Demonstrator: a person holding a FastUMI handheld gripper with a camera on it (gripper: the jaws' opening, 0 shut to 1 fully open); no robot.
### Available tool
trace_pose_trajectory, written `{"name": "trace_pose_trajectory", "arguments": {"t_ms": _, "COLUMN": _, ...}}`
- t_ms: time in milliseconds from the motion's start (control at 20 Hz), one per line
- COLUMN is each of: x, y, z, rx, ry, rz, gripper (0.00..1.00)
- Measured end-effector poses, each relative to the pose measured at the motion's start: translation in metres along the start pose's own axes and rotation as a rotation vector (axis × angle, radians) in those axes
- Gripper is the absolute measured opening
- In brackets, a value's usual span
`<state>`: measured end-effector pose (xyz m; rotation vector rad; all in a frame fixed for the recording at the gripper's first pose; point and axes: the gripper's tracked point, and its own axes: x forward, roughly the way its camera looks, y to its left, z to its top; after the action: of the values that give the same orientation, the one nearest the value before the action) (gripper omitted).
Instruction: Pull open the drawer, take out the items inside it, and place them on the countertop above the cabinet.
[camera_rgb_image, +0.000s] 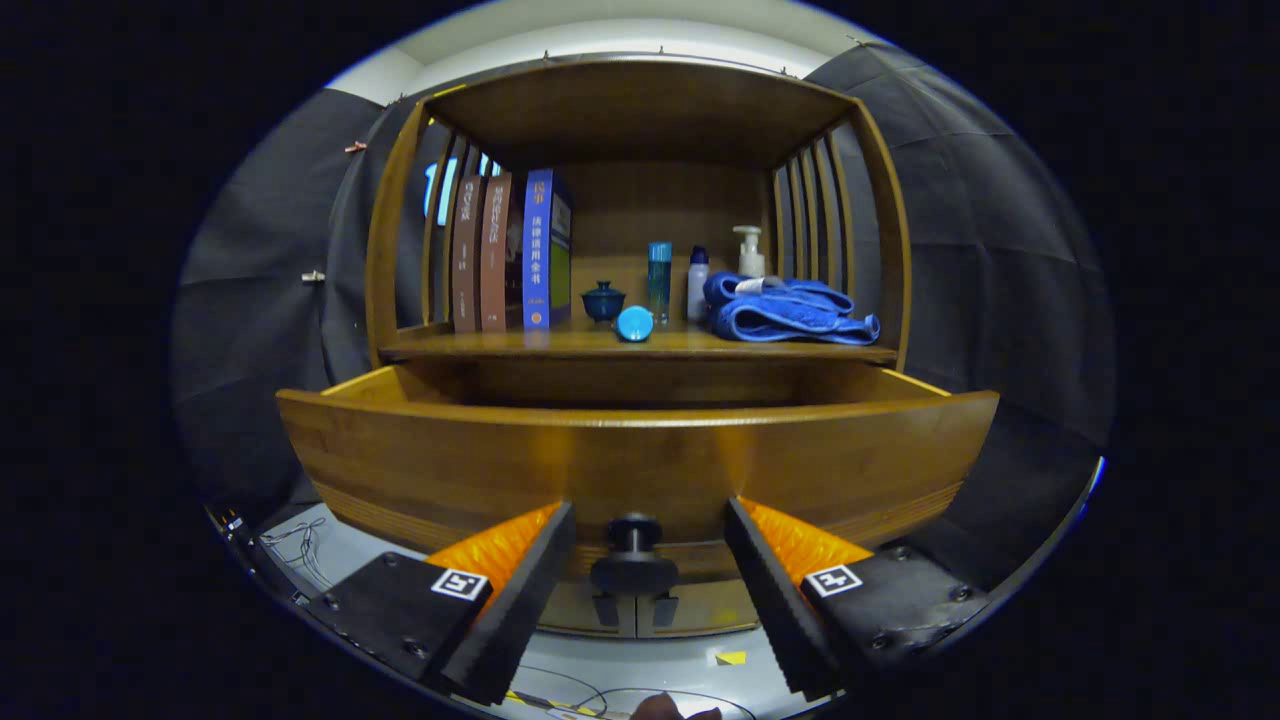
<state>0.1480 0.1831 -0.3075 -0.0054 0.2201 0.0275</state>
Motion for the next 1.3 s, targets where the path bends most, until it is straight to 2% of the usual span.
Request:
{"name": "trace_pose_trajectory", "arguments": {"t_ms": 700, "x": 0.069, "y": 0.007, "z": 0.006, "rx": -0.062, "ry": -0.008, "rz": -0.014, "gripper": 1.00}}
{"name": "trace_pose_trajectory", "arguments": {"t_ms": 1300, "x": 0.106, "y": 0.015, "z": 0.004, "rx": -0.040, "ry": 0.027, "rz": -0.017, "gripper": 1.00}}
